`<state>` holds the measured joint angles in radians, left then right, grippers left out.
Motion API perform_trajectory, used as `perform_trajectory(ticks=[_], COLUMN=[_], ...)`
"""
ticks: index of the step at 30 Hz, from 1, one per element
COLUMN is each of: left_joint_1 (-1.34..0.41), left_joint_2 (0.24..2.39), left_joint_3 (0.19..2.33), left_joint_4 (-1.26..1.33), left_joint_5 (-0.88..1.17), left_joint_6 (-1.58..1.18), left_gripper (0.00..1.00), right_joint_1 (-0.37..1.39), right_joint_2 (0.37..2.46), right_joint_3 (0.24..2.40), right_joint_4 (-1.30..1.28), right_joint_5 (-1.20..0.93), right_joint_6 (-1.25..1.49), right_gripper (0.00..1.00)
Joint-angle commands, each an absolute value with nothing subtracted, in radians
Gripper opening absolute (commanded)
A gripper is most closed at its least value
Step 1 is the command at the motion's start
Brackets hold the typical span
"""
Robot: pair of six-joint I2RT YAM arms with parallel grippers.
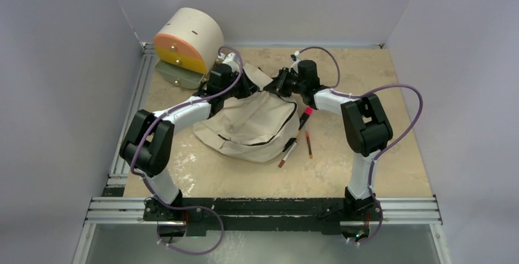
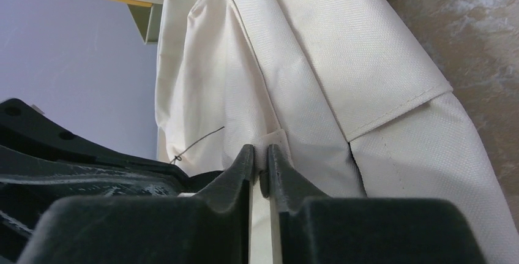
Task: Pack the student bag
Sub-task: Unzip the student bag at the center of the board.
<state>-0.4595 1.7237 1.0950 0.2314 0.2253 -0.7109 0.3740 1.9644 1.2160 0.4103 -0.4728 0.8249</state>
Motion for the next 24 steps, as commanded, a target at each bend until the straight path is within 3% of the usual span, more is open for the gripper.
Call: perform_trajectory(ticks=[1, 3, 24], left_joint_1=[-0.460, -0.459, -0.454], left_joint_2=[1.662, 1.658, 1.488], left_joint_3=[1.082, 1.077, 0.981], left_joint_4=[0.279, 0.273, 0.040], left_joint_5=[0.209, 0.202, 0.044], left_joint_6=[-0.675, -0.671, -0.614], left_gripper=[0.00, 0.00, 0.00], right_joint_1=[0.377, 0.377, 0.334], right_joint_2=[1.966, 1.966, 1.916], right_joint_3=[1.235, 1.231, 1.187], right_joint_4=[0.456, 0.465, 0.480], right_joint_5=[-0.510, -0.514, -0.418], right_joint_6=[0.826, 0.830, 0.863], right_gripper=[0.04, 0.00, 0.00])
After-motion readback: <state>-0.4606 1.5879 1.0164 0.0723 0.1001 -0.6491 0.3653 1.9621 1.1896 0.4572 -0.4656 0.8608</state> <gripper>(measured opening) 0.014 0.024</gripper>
